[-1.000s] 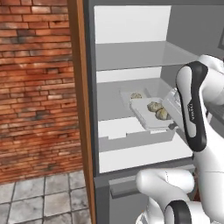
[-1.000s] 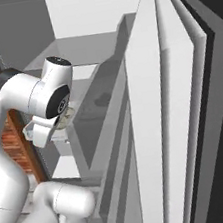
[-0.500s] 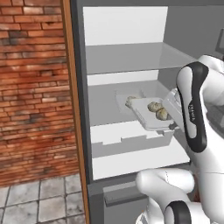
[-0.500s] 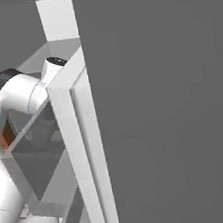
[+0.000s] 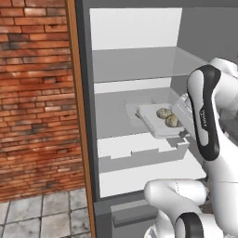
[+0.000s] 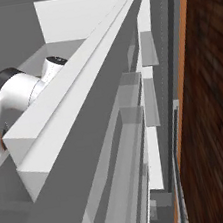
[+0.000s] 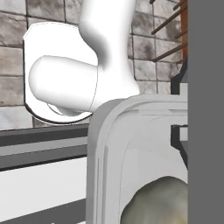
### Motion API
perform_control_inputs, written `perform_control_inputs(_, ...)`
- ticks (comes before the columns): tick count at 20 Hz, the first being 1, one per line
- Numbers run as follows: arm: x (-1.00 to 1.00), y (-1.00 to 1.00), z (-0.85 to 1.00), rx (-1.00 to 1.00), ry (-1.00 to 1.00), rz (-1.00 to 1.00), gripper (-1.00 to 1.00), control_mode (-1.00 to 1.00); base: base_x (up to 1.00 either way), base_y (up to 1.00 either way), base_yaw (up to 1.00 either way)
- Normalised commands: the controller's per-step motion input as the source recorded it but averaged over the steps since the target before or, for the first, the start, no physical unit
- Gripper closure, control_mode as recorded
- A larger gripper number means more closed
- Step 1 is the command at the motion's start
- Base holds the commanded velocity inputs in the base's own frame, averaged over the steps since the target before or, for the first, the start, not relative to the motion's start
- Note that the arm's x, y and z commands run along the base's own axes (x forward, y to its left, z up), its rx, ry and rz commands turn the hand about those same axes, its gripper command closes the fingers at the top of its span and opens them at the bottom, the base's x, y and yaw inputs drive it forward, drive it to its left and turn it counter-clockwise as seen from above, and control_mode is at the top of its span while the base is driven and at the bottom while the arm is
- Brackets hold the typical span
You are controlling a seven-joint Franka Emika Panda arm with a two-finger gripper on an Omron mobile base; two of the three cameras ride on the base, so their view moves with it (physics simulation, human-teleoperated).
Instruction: Place two dumplings into each of the tupperware containers and then place the containers in the fridge.
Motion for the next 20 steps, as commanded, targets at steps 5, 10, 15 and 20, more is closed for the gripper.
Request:
perform_control_inputs(5,0.0,0.0,0.0,0.0,0.0,0.0,1.0,1.0,0.38,-0.01,0.0)
perform_control_inputs(10,-0.02,-0.01,0.0,0.0,0.01,0.0,1.0,-1.0,0.0,0.0,0.0)
perform_control_inputs(15,-0.43,-0.14,0.08,0.0,-0.27,0.01,1.0,-1.0,0.0,0.0,0.0)
perform_control_inputs(20,-0.09,-0.03,0.35,0.0,-0.37,0.0,1.0,-1.0,0.0,0.0,0.0)
